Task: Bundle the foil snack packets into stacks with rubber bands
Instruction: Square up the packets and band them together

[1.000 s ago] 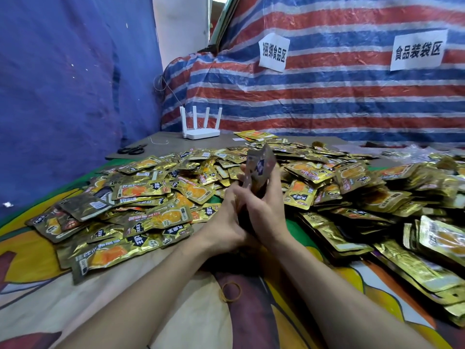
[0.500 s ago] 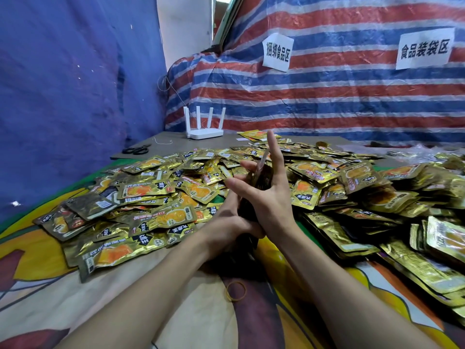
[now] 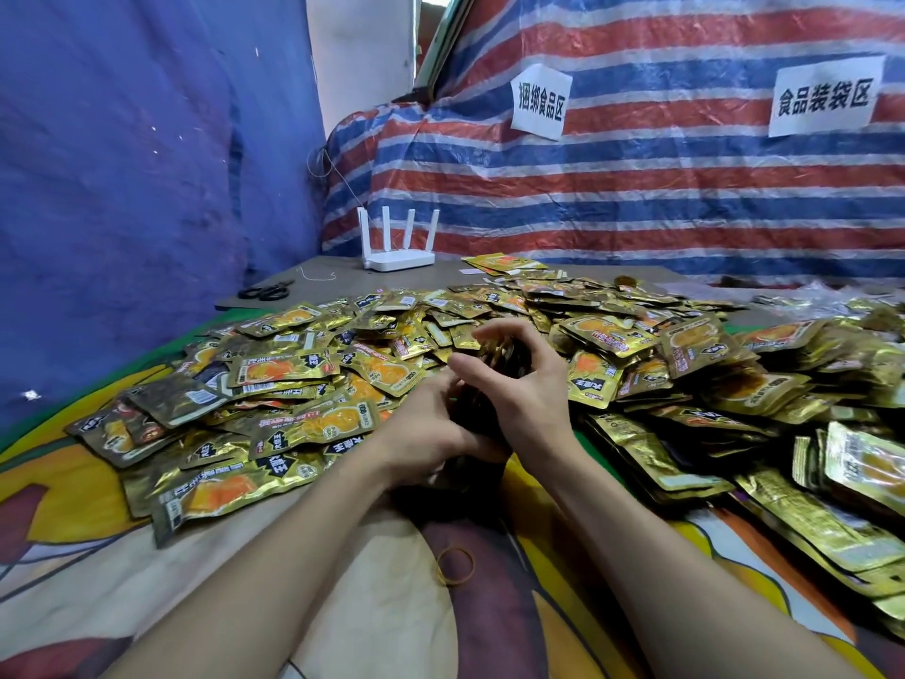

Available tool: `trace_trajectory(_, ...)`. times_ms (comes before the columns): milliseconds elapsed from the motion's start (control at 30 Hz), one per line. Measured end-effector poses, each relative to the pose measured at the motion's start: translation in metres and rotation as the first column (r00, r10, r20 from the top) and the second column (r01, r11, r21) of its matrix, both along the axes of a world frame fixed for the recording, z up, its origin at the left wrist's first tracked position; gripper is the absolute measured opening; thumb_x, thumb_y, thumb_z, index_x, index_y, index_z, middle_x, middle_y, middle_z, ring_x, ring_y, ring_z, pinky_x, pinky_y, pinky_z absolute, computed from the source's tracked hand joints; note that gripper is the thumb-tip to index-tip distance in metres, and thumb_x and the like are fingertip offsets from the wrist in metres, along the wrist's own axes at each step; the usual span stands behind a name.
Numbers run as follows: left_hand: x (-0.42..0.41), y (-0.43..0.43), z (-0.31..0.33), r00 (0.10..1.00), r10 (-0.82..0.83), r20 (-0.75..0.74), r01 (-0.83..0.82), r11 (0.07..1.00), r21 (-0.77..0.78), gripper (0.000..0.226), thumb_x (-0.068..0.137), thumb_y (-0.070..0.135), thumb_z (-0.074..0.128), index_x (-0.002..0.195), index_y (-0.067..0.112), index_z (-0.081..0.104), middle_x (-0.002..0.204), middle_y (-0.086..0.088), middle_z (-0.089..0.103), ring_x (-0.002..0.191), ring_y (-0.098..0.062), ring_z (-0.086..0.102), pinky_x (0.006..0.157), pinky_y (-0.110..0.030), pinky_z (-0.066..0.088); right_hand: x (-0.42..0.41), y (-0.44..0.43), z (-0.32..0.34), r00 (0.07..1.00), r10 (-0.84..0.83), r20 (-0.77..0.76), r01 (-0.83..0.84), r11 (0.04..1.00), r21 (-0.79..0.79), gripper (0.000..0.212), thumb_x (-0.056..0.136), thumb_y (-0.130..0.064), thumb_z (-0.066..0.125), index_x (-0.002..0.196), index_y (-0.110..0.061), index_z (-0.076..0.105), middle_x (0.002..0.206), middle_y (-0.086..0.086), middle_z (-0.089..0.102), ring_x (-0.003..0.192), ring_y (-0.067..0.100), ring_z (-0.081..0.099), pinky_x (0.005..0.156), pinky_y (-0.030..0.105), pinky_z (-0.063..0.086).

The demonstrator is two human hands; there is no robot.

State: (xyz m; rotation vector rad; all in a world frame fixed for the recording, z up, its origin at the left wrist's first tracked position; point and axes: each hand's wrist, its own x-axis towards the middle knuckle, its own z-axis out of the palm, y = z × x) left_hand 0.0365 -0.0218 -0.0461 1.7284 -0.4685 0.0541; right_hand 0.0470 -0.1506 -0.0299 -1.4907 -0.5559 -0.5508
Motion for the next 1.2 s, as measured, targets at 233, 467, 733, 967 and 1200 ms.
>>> trace_trajectory(233,-0.004,-0.002,0.015,0.993,-0.015,0.117,0.018,1.0,-0.022,0.071,0.053,-0.009,0.07,0.117,0.014,0.049,0.101,0.001,0.064,0.089,0.006,0.066,0.072,-0.018,0.055,-0.003,0.015,0.006,0.996,0.075,0.055,-0.069,0.993,-0.101,0.02,0.065,-0.009,0.065,0.081,-0.022,0.063,0.077,-0.02,0.06,0.077,0.0,0.056,0.073,0.017,0.046)
trace_trajectory(467,-0.005,-0.023,0.003,0.973,0.154,0.171,-0.11,0.965,-0.239,0.046,0.061,0.0,0.054,0.105,0.012,0.054,0.084,0.006,0.066,0.071,0.007,0.065,0.064,-0.013,0.051,-0.004,0.025,-0.002,0.992,0.107,-0.074,-0.105,0.994,0.028,0.032,0.06,-0.012,0.069,0.091,-0.022,0.069,0.085,-0.013,0.066,0.084,0.004,0.06,0.077,0.017,0.046)
trace_trajectory(733,-0.006,-0.006,0.005,0.998,-0.065,0.014,0.066,0.994,-0.092,0.053,0.053,-0.003,0.059,0.105,0.007,0.058,0.082,0.002,0.067,0.075,-0.002,0.065,0.064,-0.02,0.053,-0.008,0.017,0.001,0.983,0.128,-0.131,-0.132,0.991,-0.028,0.036,0.059,-0.012,0.068,0.095,-0.013,0.061,0.086,-0.007,0.059,0.077,0.008,0.053,0.072,0.023,0.045)
trace_trajectory(967,0.004,0.007,0.023,0.987,0.053,0.151,-0.076,0.986,0.149,0.044,0.049,0.006,0.078,0.085,0.024,0.062,0.065,0.02,0.064,0.061,0.007,0.056,0.059,-0.01,0.044,-0.008,0.013,0.004,0.965,0.225,-0.136,-0.23,0.973,-0.02,0.025,0.06,-0.001,0.051,0.082,-0.012,0.049,0.066,-0.009,0.046,0.06,0.007,0.039,0.054,0.019,0.033)
trace_trajectory(1200,-0.003,-0.015,0.008,0.987,0.101,0.123,-0.081,0.984,-0.156,0.041,0.053,-0.001,0.061,0.092,0.011,0.057,0.072,0.014,0.064,0.065,0.001,0.061,0.057,-0.016,0.047,-0.017,0.015,0.007,0.912,0.335,-0.238,-0.324,0.942,0.085,0.039,0.06,-0.011,0.064,0.098,-0.021,0.064,0.08,-0.009,0.059,0.076,0.006,0.055,0.065,0.023,0.042)
